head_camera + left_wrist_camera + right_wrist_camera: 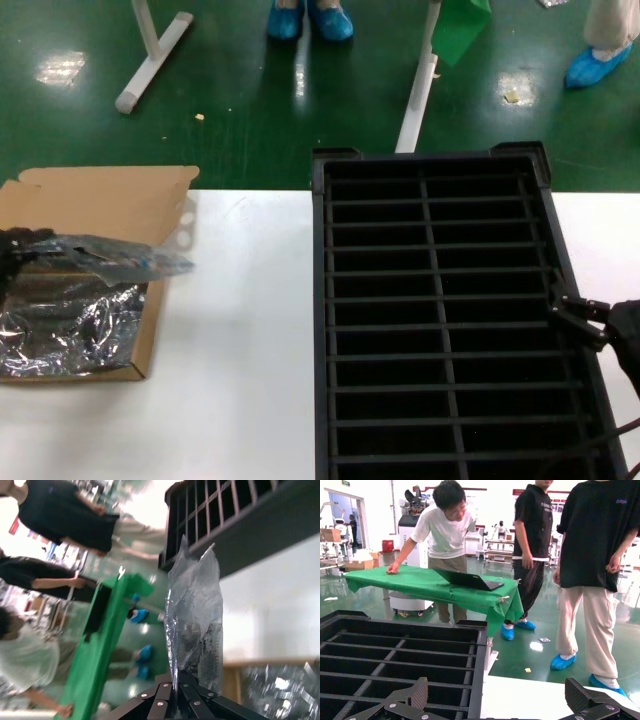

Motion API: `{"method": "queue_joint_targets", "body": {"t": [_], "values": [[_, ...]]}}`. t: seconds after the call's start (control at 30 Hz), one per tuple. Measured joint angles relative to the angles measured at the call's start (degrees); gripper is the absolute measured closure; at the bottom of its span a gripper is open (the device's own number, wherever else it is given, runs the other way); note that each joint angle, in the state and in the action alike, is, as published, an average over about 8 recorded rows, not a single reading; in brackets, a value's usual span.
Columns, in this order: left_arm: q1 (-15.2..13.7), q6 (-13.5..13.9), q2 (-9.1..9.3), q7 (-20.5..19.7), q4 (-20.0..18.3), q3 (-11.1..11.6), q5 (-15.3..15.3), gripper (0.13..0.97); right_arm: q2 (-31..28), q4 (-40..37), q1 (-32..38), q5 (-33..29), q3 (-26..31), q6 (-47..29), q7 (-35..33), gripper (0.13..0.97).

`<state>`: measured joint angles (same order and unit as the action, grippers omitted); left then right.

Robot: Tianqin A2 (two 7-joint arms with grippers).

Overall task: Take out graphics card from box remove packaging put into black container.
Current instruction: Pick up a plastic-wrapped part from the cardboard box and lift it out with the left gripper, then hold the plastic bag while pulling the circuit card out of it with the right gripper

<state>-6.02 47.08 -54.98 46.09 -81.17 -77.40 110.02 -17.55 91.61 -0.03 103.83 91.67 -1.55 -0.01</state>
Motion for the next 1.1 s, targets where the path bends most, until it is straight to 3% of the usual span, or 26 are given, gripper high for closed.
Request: {"method": "queue_joint_targets", "body": {"t": [0.27, 0.57, 0.83, 1.1], "values": [[-2.26, 7.54, -3.31, -8.00, -0.12, -3.48, 2.91, 0.955, 0.00, 0.00, 0.00, 0.00, 0.00, 0.00, 0.00, 0.129], [-3.07, 12.11, -8.24, -19.49, -3.93, -7.88, 2.98, 0.955, 0.00, 0.00, 0.00, 0.00, 0.00, 0.00, 0.00, 0.129], [-5.41, 12.53, -11.91, -31.30, -9.99, -12.93, -0.50, 0.955, 0.00, 0.00, 0.00, 0.00, 0.00, 0.00, 0.00, 0.129], [-13.30, 13.30, -11.29, -40.34, -13.15, -20.01, -7.61, 0.955, 0.05, 0.19, -0.16, 0.55, -0.63, -1.29, -0.32, 0.129]]}}
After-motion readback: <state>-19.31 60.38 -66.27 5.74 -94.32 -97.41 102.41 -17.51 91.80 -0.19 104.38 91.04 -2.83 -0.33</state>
